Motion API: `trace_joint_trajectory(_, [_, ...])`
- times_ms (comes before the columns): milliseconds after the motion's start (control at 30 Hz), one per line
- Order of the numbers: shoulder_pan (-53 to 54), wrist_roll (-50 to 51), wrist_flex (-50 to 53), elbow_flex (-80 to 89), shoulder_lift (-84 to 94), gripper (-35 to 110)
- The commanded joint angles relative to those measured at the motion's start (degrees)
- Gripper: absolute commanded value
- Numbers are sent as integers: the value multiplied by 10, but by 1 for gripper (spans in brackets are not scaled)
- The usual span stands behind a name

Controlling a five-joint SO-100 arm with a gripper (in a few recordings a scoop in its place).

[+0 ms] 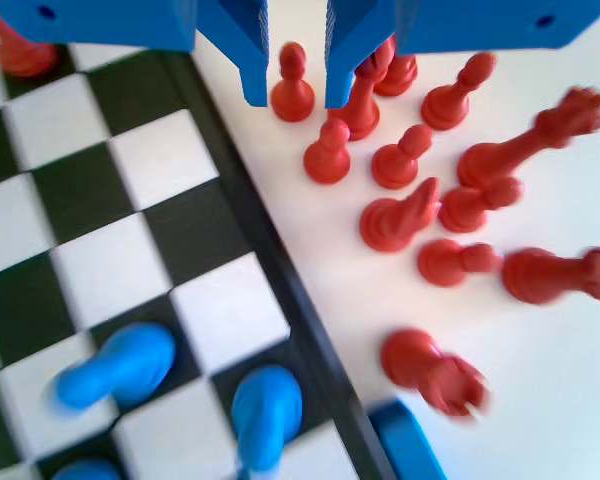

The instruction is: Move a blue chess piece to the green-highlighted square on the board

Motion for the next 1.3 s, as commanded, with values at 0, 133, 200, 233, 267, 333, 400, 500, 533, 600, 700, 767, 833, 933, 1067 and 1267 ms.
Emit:
trace_joint_trajectory(0, [-3, -4, 77, -43, 123, 11])
trace_joint_trajectory(133, [-18, -3, 138, -44, 182, 11])
trace_joint_trajectory(200, [-25, -2, 154, -29, 211, 11])
trace_joint_trajectory(233, [-30, -2, 156, -17, 226, 11])
trace_joint_trajectory(267, [-34, 2, 153, -2, 239, 11])
trace_joint_trajectory(333, [-44, 9, 136, 36, 266, 10])
trace_joint_trajectory(400, [-52, 15, 118, 74, 293, 10])
trace_joint_trajectory(500, [-62, 25, 104, 121, 328, 10])
trace_joint_trajectory(533, [-64, 28, 99, 136, 337, 10])
trace_joint_trajectory(600, [-70, 36, 91, 160, 352, 10])
trace_joint_trajectory(700, [-80, 54, 74, 191, 367, 10])
trace_joint_trajectory(767, [-86, 65, 62, 210, 374, 10])
trace_joint_trajectory(833, [-90, 76, 47, 229, 380, 10])
trace_joint_trajectory(933, [-97, 91, 18, 258, 381, 10])
trace_joint_trajectory(1067, [-102, 101, -23, 299, 381, 10])
trace_joint_trajectory(1267, [-107, 104, -64, 345, 383, 10])
